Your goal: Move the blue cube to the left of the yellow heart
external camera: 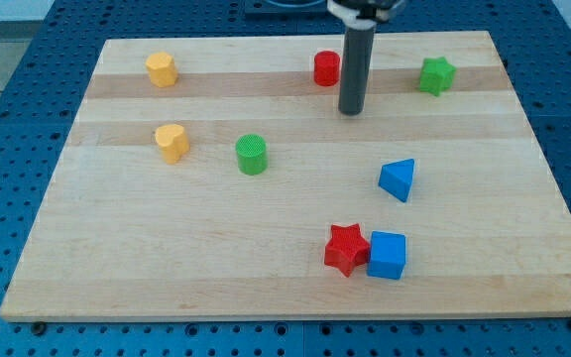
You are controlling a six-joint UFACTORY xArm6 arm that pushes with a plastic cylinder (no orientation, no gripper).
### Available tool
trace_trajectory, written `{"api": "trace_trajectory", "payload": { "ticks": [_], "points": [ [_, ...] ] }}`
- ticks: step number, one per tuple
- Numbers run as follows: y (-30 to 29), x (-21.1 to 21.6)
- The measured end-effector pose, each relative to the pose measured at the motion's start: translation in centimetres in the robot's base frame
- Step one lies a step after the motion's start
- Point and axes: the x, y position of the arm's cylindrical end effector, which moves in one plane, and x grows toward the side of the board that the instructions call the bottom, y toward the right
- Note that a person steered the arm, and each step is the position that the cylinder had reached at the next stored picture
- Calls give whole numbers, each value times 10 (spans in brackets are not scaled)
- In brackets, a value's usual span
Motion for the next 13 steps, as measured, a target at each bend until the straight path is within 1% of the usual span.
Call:
{"api": "trace_trajectory", "payload": {
  "ticks": [1, 2, 3, 4, 5, 6, 7, 8, 9, 10, 11, 12, 13],
  "points": [
    [41, 47],
    [125, 67],
    [150, 102],
    [139, 164],
    [107, 210],
    [50, 240],
    [19, 220],
    [33, 200],
    [65, 195],
    [71, 172],
    [28, 165],
    [-32, 166],
    [-59, 166]
  ]
}}
